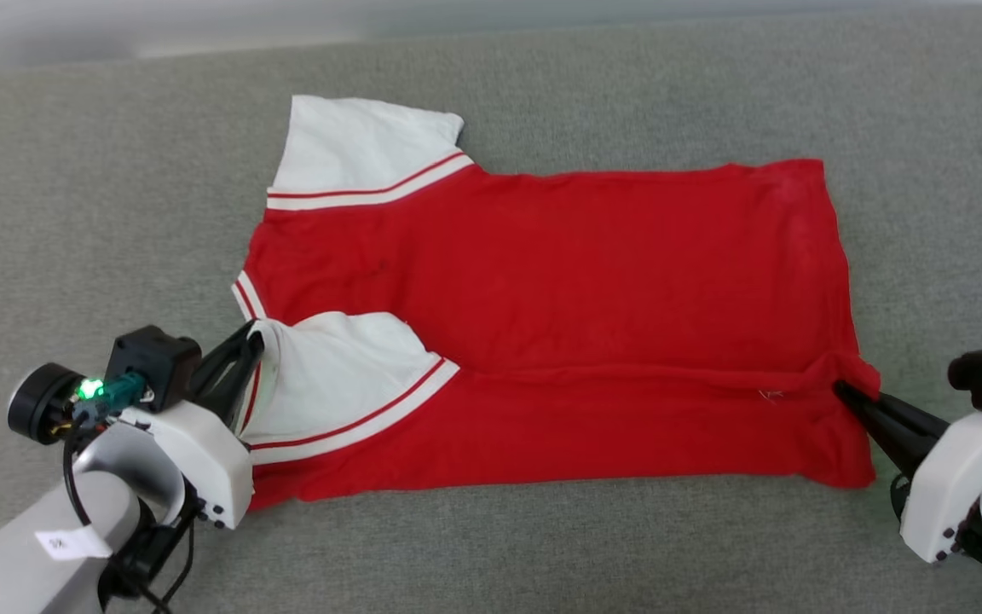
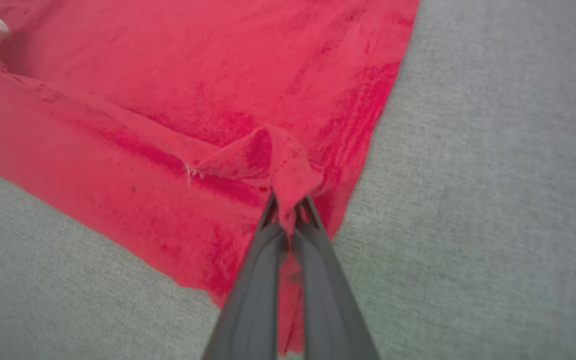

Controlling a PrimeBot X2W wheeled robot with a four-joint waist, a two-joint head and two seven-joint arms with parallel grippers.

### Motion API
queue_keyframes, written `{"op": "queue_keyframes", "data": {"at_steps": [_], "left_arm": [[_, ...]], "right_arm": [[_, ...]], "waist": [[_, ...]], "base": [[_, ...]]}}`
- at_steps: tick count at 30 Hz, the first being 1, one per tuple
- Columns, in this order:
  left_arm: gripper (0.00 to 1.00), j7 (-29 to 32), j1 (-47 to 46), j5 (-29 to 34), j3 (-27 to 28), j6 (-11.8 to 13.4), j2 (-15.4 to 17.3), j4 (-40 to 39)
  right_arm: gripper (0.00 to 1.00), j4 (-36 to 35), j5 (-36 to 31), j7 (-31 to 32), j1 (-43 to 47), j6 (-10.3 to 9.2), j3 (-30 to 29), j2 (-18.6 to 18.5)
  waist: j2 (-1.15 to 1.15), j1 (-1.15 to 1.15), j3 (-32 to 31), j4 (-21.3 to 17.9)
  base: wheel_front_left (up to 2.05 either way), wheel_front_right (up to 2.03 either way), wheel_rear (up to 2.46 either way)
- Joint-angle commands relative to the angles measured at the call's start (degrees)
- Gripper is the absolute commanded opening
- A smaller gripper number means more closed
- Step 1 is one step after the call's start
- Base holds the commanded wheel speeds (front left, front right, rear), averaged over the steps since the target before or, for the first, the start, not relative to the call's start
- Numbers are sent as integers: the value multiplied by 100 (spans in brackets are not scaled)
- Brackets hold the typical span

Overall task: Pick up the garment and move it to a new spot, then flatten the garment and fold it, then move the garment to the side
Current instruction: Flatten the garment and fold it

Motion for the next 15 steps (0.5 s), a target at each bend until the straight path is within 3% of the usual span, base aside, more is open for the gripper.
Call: {"op": "queue_keyframes", "data": {"at_steps": [1, 13, 14, 15], "left_arm": [[0, 25, -110, 55, -21, -59, -43, 144], [0, -88, -341, -33, -293, -593, -660, 1542], [20, -116, -341, -73, -274, -621, -703, 1617], [100, -180, -380, -30, -258, -610, -703, 1677]], "right_arm": [[0, 73, -44, 47, -128, -3, 50, 51], [0, 715, -95, 117, -677, -5, 701, 233], [14, 720, -97, 78, -709, -4, 707, 210], [43, 703, -103, 49, -724, -4, 717, 167]], "waist": [[0, -1, 173, -64], [0, -1, 305, -61], [0, -1, 251, -42], [0, -1, 196, -23]], "base": [[0, 0, 0], [0, 0, 0], [0, 0, 0], [0, 0, 0]]}}
